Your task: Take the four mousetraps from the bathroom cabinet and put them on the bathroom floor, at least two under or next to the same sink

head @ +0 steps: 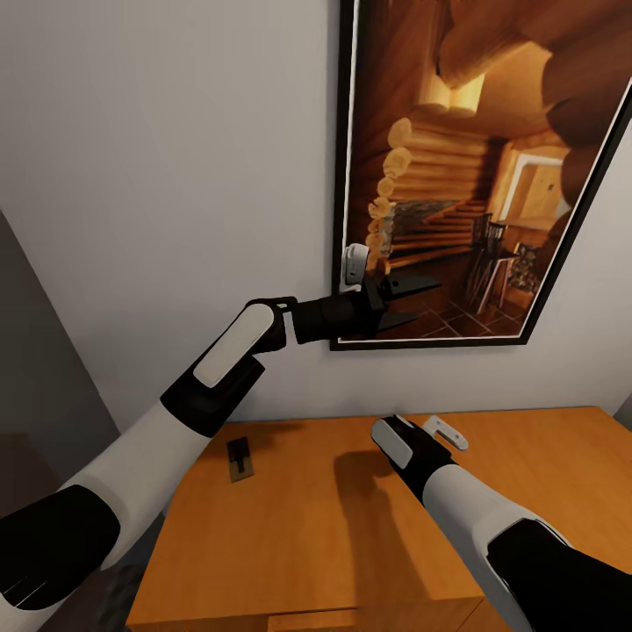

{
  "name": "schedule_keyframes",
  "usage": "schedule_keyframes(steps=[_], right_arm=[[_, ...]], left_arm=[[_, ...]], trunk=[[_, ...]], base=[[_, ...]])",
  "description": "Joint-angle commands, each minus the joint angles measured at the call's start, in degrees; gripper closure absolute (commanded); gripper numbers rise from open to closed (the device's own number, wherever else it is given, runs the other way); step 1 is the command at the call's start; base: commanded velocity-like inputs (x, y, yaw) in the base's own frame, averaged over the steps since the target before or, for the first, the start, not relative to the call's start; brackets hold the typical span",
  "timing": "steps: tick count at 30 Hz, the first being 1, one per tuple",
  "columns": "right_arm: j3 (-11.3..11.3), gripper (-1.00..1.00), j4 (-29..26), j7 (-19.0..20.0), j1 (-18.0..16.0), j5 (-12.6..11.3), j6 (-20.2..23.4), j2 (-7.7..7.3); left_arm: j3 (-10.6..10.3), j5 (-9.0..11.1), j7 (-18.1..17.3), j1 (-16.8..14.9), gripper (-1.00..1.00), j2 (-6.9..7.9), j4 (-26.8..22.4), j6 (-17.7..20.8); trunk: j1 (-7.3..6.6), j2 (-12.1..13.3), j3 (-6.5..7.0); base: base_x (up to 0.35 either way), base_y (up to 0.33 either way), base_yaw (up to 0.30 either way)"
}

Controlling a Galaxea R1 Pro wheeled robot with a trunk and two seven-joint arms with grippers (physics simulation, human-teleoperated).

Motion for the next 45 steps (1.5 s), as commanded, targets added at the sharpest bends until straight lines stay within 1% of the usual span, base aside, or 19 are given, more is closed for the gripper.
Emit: schedule_keyframes(steps=[1,13,18,20,23,24,27,31,32,34,37,41,45], right_arm=[[0.3,1.00,0.0,0.0,0.0,-1.3,-0.6,-0.08],[0.3,1.00,0.0,0.0,0.0,-1.3,-0.6,-0.14],[0.2,1.00,-1.1,-0.1,0.0,-1.2,-0.6,-0.37],[0.2,1.00,-3.1,-0.3,-0.1,-1.2,-0.4,-0.52],[0.3,1.00,-10.2,-2.0,-0.1,-1.3,0.3,-1.19],[0.3,1.00,-11.1,-2.5,-0.1,-1.3,0.4,-1.28],[0.3,1.00,-15.2,-6.2,-0.1,-1.4,0.6,-1.80],[0.4,1.00,-18.4,-8.5,-0.1,-1.5,0.9,-2.40],[0.4,1.00,-18.9,-8.7,-0.1,-1.5,1.2,-2.48],[0.4,1.00,-20.0,-9.0,-0.1,-1.4,3.1,-2.63],[0.3,1.00,-21.0,-9.4,-0.1,-1.3,7.2,-2.73],[0.2,1.00,-21.4,-9.6,-0.1,-1.2,9.0,-2.77],[0.2,1.00,-21.5,-9.7,-0.1,-1.2,9.5,-2.78]], left_arm=[[0.0,-0.2,-0.3,-0.1,-1.00,-0.01,0.1,0.1],[0.0,-0.2,-0.3,-0.1,-1.00,-0.01,0.1,0.1],[0.0,-0.2,-0.3,-0.1,-1.00,-0.01,0.1,0.1],[0.0,-0.2,-0.3,-0.1,-1.00,0.01,0.3,0.1],[0.0,-0.2,-0.3,-0.1,-1.00,0.06,0.5,0.1],[0.0,-0.2,-0.3,-0.1,-1.00,0.07,0.5,0.1],[0.0,-0.2,-0.3,-0.1,-1.00,0.08,0.6,0.1],[0.0,-0.2,-0.3,-0.1,-1.00,0.08,0.6,0.1],[0.0,-0.2,-0.3,0.0,-1.00,0.08,0.6,0.1],[0.0,-0.2,-0.3,-0.1,-1.00,0.08,0.6,0.1],[0.0,-0.2,-0.3,-0.1,-1.00,0.08,0.6,0.1],[0.0,-0.2,-0.3,-0.1,-1.00,0.08,0.6,0.1],[-0.1,-0.2,-0.3,-0.1,-1.00,0.02,0.6,0.1]], trunk=[[0.02,-0.1,-0.09],[0.02,-0.1,-0.09],[0.02,-0.1,-0.09],[0.02,-0.1,-0.09],[0.02,-0.1,-0.09],[0.02,-0.1,-0.09],[0.02,-0.1,-0.09],[0.02,-0.1,-0.09],[0.02,-0.1,-0.09],[0.02,-0.1,-0.09],[0.02,-0.1,-0.09],[0.02,-0.1,-0.09],[0.02,-0.1,-0.09]], base=[[0.000,0.000,0.000],[0.000,0.000,0.000],[0.000,0.000,0.000],[0.000,0.000,0.000],[0.000,0.000,0.000],[0.000,0.000,0.000],[0.000,0.000,0.000],[0.000,0.000,0.000],[0.000,0.000,0.000],[0.000,0.000,0.000],[0.000,0.000,0.000],[0.000,0.000,0.000],[0.000,0.000,0.000]])
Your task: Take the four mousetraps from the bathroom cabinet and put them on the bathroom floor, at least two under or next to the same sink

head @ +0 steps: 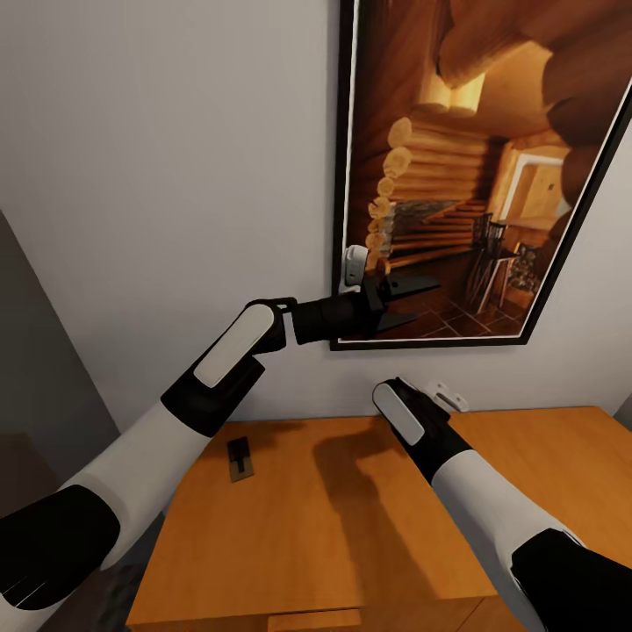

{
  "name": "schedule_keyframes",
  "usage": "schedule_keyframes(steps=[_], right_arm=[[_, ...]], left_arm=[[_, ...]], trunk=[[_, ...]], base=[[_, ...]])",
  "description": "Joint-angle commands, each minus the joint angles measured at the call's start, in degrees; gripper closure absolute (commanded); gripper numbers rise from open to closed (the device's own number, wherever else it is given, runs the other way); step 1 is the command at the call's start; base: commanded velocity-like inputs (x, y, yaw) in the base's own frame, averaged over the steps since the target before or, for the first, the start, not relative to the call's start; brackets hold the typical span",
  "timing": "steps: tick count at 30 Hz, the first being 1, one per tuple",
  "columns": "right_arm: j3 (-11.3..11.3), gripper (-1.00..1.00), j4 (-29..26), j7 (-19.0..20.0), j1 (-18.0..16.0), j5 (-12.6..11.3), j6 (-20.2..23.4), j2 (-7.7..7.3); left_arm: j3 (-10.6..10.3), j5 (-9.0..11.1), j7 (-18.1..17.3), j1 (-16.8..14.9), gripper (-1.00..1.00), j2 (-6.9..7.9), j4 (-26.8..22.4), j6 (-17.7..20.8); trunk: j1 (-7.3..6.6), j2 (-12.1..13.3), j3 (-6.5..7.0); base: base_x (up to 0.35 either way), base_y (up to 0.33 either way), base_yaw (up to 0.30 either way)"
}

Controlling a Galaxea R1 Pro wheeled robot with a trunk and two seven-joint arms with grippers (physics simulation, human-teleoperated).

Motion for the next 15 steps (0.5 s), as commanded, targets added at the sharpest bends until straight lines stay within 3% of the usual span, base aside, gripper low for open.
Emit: schedule_keyframes(steps=[1,15], right_arm=[[0.2,1.00,-0.1,-0.3,-0.1,-0.2,0.4,-0.04],[0.2,1.00,0.2,0.2,0.9,-0.2,0.4,-1.47]], left_arm=[[0.0,-0.2,-0.3,-0.1,-1.00,-0.02,0.1,0.1],[0.0,-0.2,-0.3,0.0,-1.00,0.00,0.1,0.1]], trunk=[[0.01,-0.1,-0.08],[0.01,-0.1,-0.08]], base=[[0.000,0.000,0.000],[0.000,0.000,0.000]])
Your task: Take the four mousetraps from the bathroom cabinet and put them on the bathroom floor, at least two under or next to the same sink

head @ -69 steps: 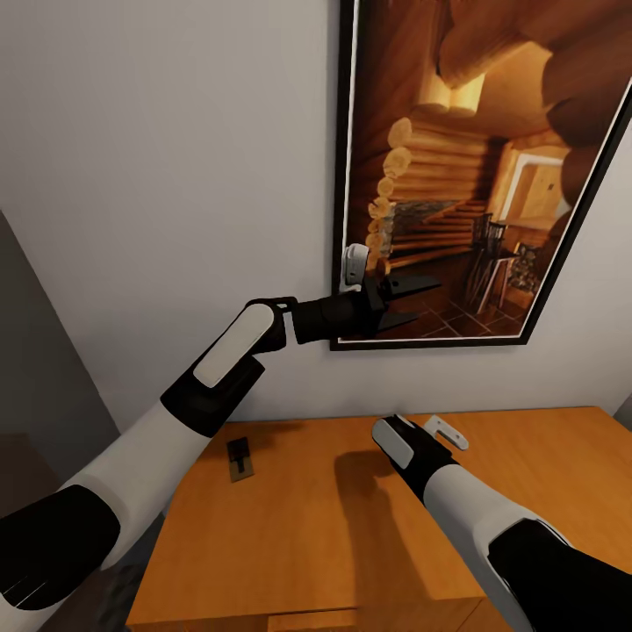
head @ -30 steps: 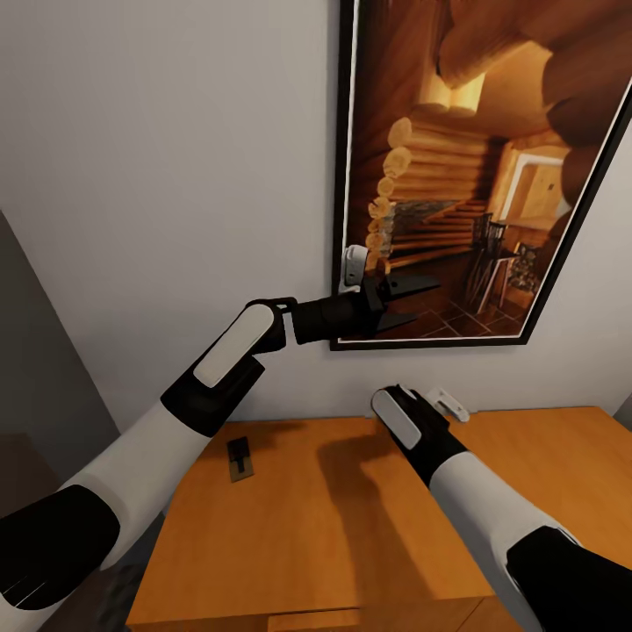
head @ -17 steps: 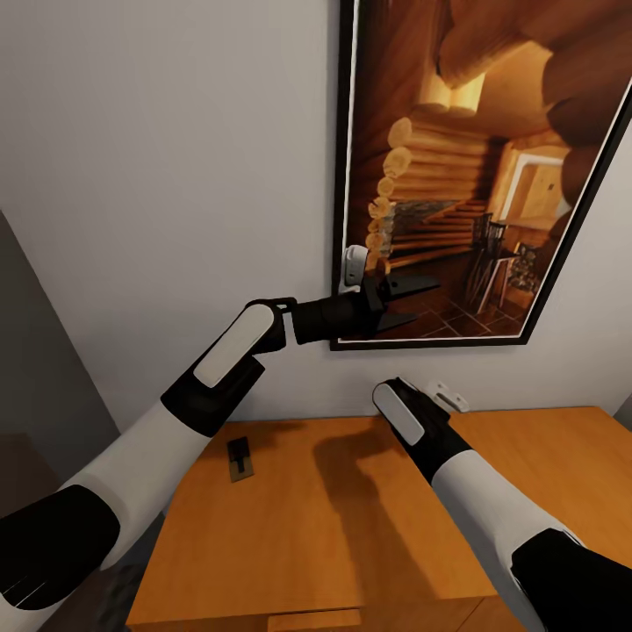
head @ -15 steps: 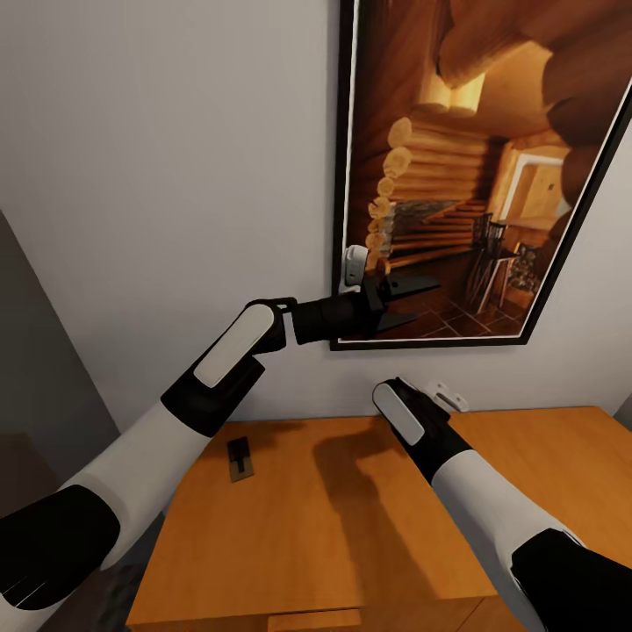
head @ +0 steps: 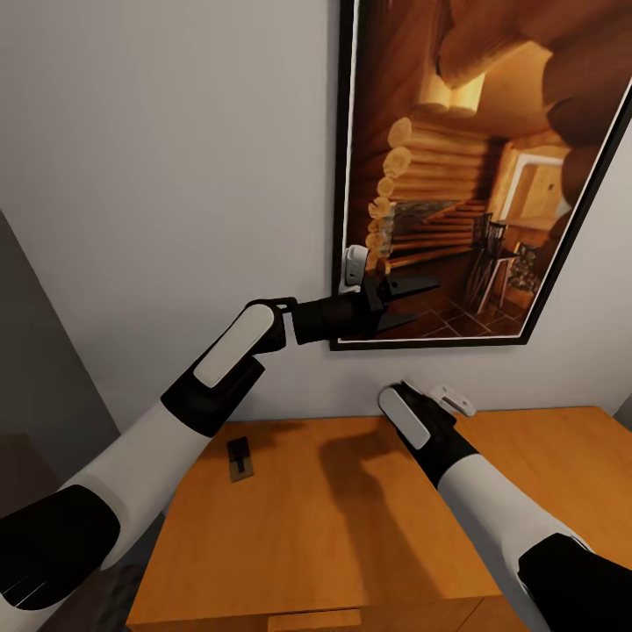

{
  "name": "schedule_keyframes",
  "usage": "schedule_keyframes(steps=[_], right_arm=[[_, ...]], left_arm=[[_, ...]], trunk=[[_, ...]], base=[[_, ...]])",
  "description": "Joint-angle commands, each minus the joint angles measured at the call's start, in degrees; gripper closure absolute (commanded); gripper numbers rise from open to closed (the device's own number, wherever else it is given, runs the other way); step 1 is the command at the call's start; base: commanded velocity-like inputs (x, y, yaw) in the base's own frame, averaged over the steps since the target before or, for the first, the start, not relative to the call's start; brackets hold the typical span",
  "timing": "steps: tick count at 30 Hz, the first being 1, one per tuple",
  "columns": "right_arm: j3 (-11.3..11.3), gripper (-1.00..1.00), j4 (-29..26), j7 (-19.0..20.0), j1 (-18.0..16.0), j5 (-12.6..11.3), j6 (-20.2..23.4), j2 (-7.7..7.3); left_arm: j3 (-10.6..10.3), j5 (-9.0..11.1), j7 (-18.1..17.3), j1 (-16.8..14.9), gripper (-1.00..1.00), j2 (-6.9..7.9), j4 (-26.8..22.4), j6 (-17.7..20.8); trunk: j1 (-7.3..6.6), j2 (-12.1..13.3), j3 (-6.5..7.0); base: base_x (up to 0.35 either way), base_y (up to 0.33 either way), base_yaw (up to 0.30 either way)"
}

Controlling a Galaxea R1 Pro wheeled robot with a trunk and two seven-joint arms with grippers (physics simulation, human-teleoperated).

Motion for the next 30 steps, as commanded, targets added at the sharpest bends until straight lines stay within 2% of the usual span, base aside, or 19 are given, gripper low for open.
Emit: schedule_keyframes(steps=[1,19,30], right_arm=[[0.2,1.00,-0.1,-0.3,0.0,-0.2,0.3,-0.10],[0.2,1.00,-0.1,0.1,1.0,-0.1,0.1,-0.61],[0.3,1.00,-0.1,0.1,1.2,0.3,0.0,-0.63]], left_arm=[[0.0,-0.2,-0.3,-0.1,-1.00,-0.02,0.1,0.1],[0.0,-0.2,-0.3,-0.1,-1.00,-0.03,0.1,0.1],[-0.1,-0.2,-0.3,-0.1,-1.00,-0.02,0.2,0.1]], trunk=[[0.01,-0.1,-0.08],[0.01,-0.1,-0.08],[0.01,-0.1,-0.08]], base=[[0.000,0.000,0.000],[-0.003,0.000,0.000],[-0.261,0.000,0.000]])
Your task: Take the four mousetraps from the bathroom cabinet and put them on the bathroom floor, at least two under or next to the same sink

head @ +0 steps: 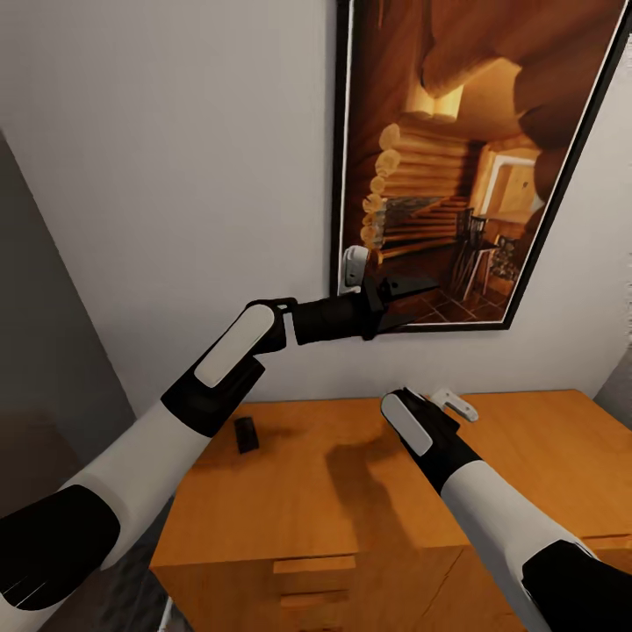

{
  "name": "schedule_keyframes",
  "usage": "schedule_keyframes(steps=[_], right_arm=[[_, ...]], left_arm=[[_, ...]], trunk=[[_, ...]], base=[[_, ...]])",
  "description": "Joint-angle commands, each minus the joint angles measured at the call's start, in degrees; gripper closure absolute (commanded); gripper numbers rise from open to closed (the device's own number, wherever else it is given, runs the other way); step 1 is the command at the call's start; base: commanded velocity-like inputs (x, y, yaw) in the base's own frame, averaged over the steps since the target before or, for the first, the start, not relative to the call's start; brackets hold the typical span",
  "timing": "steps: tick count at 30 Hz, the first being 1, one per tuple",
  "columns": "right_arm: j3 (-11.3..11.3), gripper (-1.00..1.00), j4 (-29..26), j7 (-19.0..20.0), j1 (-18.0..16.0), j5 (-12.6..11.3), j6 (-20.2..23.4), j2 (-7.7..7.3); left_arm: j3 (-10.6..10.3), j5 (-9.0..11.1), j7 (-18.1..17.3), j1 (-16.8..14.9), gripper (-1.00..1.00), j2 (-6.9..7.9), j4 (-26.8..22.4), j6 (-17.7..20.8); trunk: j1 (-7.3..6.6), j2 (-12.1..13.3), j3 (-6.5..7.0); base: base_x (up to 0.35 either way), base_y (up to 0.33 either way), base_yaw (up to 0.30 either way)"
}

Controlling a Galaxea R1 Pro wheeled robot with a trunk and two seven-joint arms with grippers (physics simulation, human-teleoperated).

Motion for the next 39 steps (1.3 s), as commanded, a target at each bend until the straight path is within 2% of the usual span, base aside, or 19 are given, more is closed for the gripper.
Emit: schedule_keyframes(steps=[1,6,15,19,23,25,29,31,32,33,35,37,39], right_arm=[[0.2,1.00,-0.1,-0.3,-0.1,-0.2,0.3,-0.02],[0.4,1.00,-0.4,-0.4,0.0,-0.2,0.4,0.05],[0.7,1.00,-0.7,-0.4,0.0,0.5,0.6,0.05],[1.8,1.00,-2.0,-0.4,0.0,2.6,0.7,-0.05],[2.5,1.00,-3.8,-0.4,0.0,5.8,1.1,-0.47],[2.6,1.00,-4.4,-0.4,0.0,6.8,1.7,-1.10],[2.7,1.00,-7.5,0.5,0.6,7.3,4.7,-3.68],[2.7,1.00,-12.6,3.6,2.8,7.4,6.8,-6.42],[2.7,1.00,-14.2,4.5,3.5,7.4,7.4,-7.18],[2.7,1.00,-17.5,6.2,5.1,7.4,8.6,-8.75],[2.7,1.00,-22.1,7.7,7.5,7.4,10.6,-10.85],[2.7,1.00,-25.4,8.5,9.4,7.4,12.6,-12.21],[2.6,1.00,-27.3,9.0,10.6,7.4,14.5,-12.95]], left_arm=[[0.0,-0.2,-0.3,-0.1,-1.00,0.02,0.1,0.1],[0.0,-0.2,-0.3,-0.1,-1.00,0.05,0.1,0.1],[0.0,-0.2,-0.3,-0.1,-1.00,0.18,0.0,0.1],[-0.1,-0.2,-0.3,-0.1,-1.00,0.53,0.1,0.1],[-0.1,-0.6,-0.1,-0.1,-1.00,1.03,0.2,0.1],[-0.1,-2.0,0.1,-0.1,-1.00,1.16,0.2,0.1],[0.2,-7.4,0.2,-0.1,-1.00,1.29,-0.3,0.2],[0.5,-11.6,0.3,-0.1,-1.00,1.35,-0.4,0.2],[0.6,-12.6,0.3,-0.1,-1.00,1.35,-0.4,0.2],[1.0,-14.4,0.6,-0.1,-1.00,1.35,-0.4,0.2],[1.6,-16.6,1.5,-0.1,-1.00,1.32,-0.5,0.2],[2.3,-18.0,2.8,-0.1,-1.00,1.29,-0.5,0.2],[3.2,-18.8,4.3,-0.1,-1.00,1.10,-0.6,0.2]], trunk=[[-0.02,-0.1,-0.08],[-0.02,-0.1,-0.08],[-0.02,-0.1,-0.08],[-0.02,-0.1,-0.08],[-0.02,-0.1,-0.08],[-0.02,-0.1,-0.08],[-0.02,-0.1,-0.08],[-0.02,-0.1,-0.08],[-0.02,-0.1,-0.08],[-0.02,-0.1,-0.08],[-0.02,-0.1,-0.08],[-0.02,-0.1,-0.08],[-0.02,-0.1,-0.08]], base=[[-0.321,0.000,0.000],[-0.201,0.000,0.000],[-0.023,0.000,0.000],[-0.002,0.000,0.000],[0.000,0.000,0.000],[0.000,0.000,0.000],[0.000,0.000,0.000],[0.000,0.000,0.000],[0.000,0.000,0.000],[0.000,0.000,0.000],[0.000,0.000,0.000],[0.000,0.000,0.000],[0.000,0.000,0.000]])
